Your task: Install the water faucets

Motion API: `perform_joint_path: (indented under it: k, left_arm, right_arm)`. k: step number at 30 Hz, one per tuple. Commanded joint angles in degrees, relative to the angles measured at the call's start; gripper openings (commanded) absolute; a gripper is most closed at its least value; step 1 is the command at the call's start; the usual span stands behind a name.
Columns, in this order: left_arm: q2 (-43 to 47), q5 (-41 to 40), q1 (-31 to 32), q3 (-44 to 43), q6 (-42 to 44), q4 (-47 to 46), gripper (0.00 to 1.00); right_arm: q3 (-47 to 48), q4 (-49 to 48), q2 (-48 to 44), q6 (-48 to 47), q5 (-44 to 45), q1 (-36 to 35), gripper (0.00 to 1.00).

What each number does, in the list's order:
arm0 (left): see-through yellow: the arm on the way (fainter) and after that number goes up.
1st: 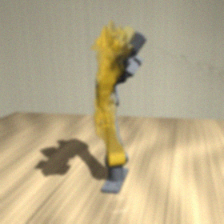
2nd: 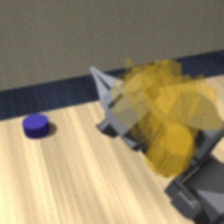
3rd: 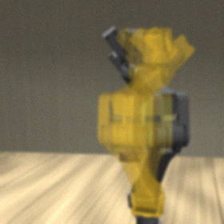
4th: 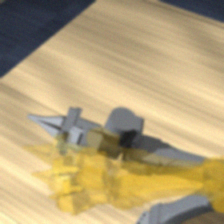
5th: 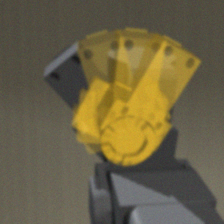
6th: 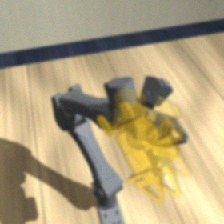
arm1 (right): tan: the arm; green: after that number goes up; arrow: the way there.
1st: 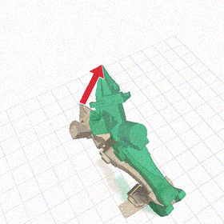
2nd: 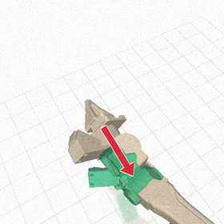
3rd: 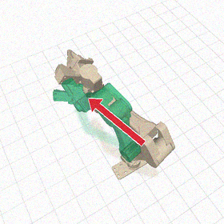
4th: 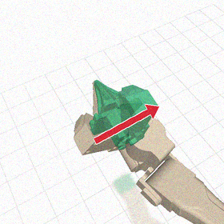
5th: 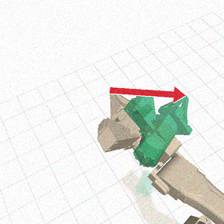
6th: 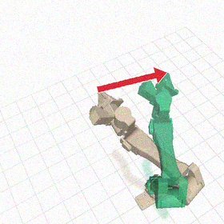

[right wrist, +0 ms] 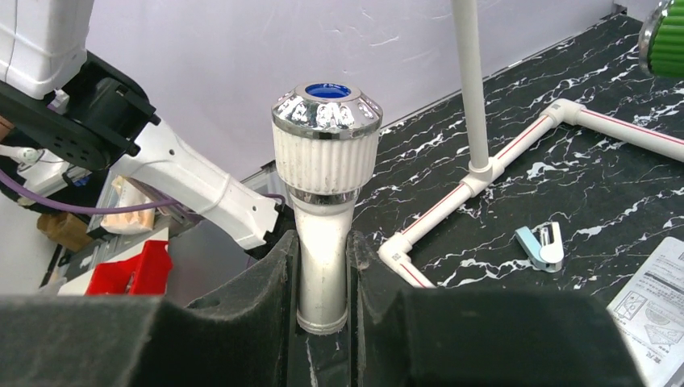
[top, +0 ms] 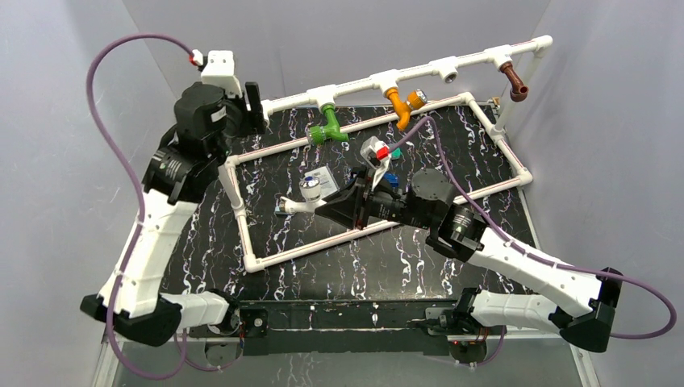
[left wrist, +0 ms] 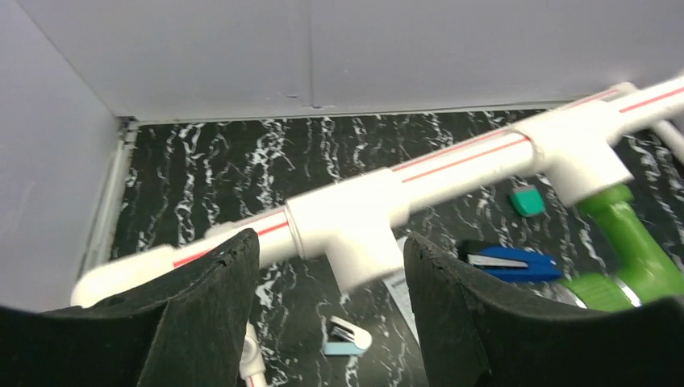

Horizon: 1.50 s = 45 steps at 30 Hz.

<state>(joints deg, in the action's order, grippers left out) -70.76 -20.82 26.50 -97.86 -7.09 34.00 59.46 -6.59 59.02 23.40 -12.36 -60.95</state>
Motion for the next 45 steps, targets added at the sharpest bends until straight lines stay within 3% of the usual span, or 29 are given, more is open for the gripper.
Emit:
perform_joint_path:
  k: [1, 11, 18, 28, 45]
  left_arm:
    - [-2.9, -8.8, 0.1, -3.2, 5.9, -7.3, 0.63]
    - [-10.6, -13.3, -2.3, -5.8, 13.7, -15.6, 0.63]
    - [-13.8, -5.1, -10.4, -4.7, 8.1, -16.7, 0.63]
    - [-17.0, -2.3, -16.6, -2.8, 5.3, -18.5, 0.65]
    - [-14.7, -0.9, -17.7, 7.6, 5.1, -20.9, 0.63]
  right_arm:
    - [5.5, -1.7, 1.0, -2.6, -0.1, -0.3, 0.01]
    - [7.5, -3.8, 4.3, -3.6, -2.9, -0.3, 0.01]
    - [7.9, -5.8, 6.5, -4.7, -2.9, -0.3, 0.01]
    - [5.8, -9.9, 9.6, -9.9, -0.5, -0.6, 0.01]
    - [2.5, -25.3, 12.4, -21.4, 26.4, -8.7, 0.01]
